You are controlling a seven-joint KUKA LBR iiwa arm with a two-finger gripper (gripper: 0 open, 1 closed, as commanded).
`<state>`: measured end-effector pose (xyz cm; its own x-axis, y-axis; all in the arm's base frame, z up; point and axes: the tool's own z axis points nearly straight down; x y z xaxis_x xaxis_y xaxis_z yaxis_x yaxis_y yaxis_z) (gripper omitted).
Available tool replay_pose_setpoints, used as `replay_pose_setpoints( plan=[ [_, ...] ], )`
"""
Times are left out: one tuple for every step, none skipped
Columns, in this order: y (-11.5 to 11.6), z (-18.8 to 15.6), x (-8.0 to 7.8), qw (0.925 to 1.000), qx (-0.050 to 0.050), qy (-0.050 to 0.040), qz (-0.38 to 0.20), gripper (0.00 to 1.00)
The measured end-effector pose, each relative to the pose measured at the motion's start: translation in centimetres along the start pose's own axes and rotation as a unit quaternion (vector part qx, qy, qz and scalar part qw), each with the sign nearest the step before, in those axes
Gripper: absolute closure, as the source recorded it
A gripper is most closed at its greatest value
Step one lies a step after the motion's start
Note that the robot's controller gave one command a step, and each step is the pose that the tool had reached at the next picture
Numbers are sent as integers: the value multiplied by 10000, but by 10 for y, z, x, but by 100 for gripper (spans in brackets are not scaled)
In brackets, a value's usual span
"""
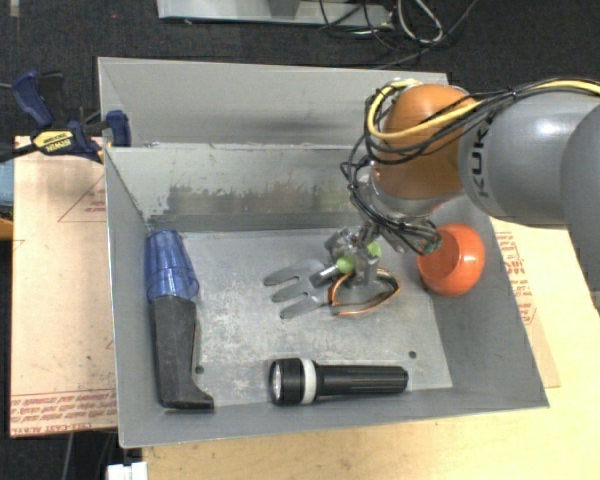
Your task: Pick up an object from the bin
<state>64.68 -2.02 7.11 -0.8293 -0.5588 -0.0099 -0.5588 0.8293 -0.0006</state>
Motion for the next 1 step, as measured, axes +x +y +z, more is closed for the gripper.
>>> replay_pose_setpoints(
  plan=[
    [2,-41,2,10000,-29,36,3,100]
  ],
)
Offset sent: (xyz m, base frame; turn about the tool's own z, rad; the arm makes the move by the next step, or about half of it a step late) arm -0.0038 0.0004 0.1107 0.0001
